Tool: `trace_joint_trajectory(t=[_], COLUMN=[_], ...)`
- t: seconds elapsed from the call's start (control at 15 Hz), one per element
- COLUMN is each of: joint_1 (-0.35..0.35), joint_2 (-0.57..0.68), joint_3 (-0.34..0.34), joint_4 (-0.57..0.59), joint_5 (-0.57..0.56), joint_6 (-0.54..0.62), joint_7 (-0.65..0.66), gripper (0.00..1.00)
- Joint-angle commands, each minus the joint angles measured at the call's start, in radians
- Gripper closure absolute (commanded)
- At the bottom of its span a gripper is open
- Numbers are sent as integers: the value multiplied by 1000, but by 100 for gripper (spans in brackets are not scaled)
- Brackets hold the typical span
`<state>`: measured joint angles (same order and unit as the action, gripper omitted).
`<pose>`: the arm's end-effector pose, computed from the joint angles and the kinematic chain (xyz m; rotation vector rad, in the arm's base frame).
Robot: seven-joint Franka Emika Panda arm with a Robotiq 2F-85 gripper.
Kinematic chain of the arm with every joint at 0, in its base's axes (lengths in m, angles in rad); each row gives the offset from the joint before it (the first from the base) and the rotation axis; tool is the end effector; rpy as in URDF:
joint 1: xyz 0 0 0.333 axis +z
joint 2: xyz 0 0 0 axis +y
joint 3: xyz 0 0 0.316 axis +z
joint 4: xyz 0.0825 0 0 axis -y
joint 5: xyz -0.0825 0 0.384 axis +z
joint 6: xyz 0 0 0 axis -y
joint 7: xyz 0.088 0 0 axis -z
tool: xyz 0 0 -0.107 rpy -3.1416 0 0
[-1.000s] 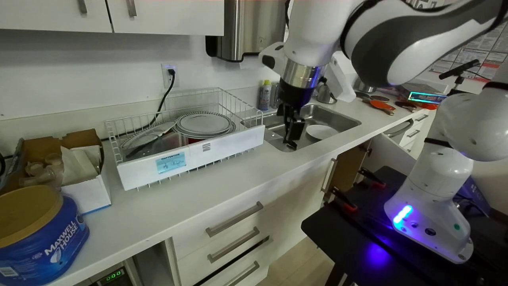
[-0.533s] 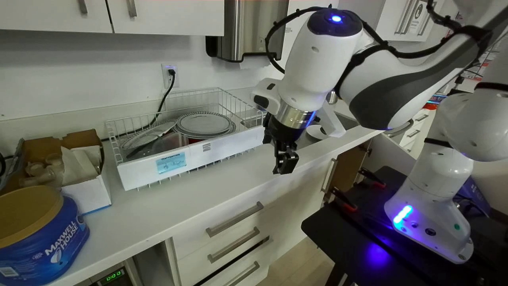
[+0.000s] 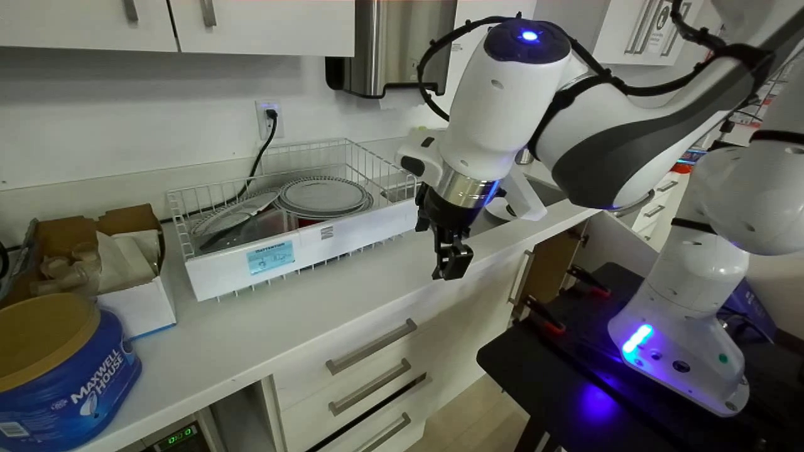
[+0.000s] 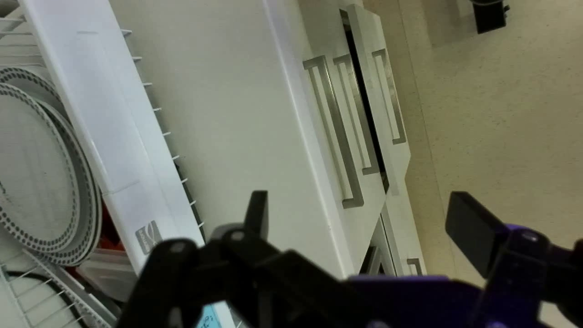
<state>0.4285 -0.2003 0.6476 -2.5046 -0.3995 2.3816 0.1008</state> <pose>0.2223 0.3980 0.3463 2.2658 1.6460 0.3353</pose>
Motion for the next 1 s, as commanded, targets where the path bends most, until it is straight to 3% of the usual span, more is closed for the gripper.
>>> trace_joint_trajectory(t=[0.0, 0.27, 0.47, 0.67, 0.93], joint_1=[28, 38, 33, 69, 165], joint_2=[31, 119, 230, 375, 580], joint_3=[47, 155, 228, 217, 119], joint_4=[20, 50, 71, 92, 157], joint_5=[-19, -93, -283, -485, -702], joint_6=[-55, -125, -189, -209, -215], joint_7=[49, 136, 253, 326, 349], gripper=[0, 0, 0, 0, 0])
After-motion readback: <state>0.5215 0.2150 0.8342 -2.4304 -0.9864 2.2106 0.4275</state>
